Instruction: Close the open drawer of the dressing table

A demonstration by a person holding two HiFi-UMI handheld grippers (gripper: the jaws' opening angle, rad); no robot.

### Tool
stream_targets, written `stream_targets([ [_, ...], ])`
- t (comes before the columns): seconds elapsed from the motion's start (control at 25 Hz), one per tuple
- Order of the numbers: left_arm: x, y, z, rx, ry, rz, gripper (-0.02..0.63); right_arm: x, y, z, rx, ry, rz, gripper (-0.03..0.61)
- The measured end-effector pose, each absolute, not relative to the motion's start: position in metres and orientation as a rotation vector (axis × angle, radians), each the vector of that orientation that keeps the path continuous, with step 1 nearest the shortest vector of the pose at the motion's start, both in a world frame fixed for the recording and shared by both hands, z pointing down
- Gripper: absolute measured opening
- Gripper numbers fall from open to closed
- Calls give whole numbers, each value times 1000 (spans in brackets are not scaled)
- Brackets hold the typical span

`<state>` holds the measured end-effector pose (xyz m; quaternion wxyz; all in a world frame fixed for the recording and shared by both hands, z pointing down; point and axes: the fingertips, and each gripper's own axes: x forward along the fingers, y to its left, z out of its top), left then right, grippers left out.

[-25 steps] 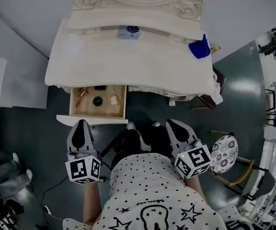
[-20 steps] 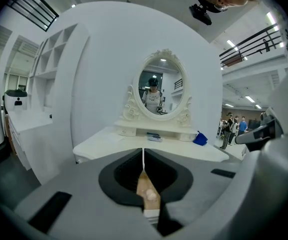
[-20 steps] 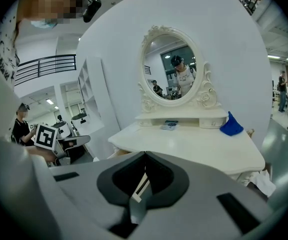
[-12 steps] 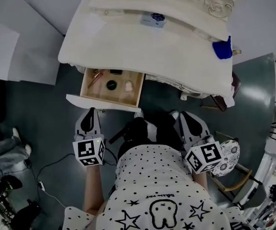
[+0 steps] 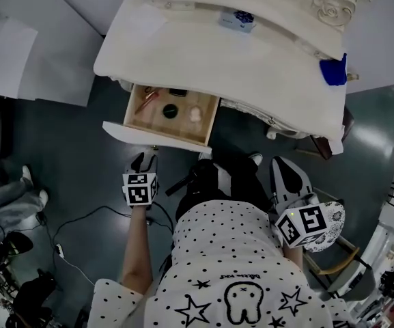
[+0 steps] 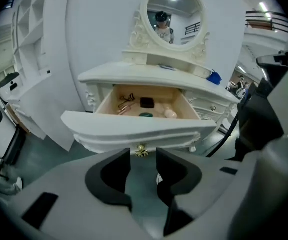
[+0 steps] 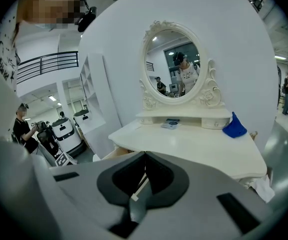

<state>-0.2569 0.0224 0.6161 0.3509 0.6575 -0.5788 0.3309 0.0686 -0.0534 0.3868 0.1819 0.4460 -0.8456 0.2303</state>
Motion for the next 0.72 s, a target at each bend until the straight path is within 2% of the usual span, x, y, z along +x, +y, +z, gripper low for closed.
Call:
stream_targets([
  [0.28,-249,16,670,1647,-1399,798,189,72,-56,385,1300,-2357,644,9],
  [0.64,-250,2,688,1649,-1392,886,189,77,-53,385,1361,-2310,643,9],
  [0.72,-251,4,689,1635,-1391,906,161,78,-53,385,1369,-2305,644,9],
])
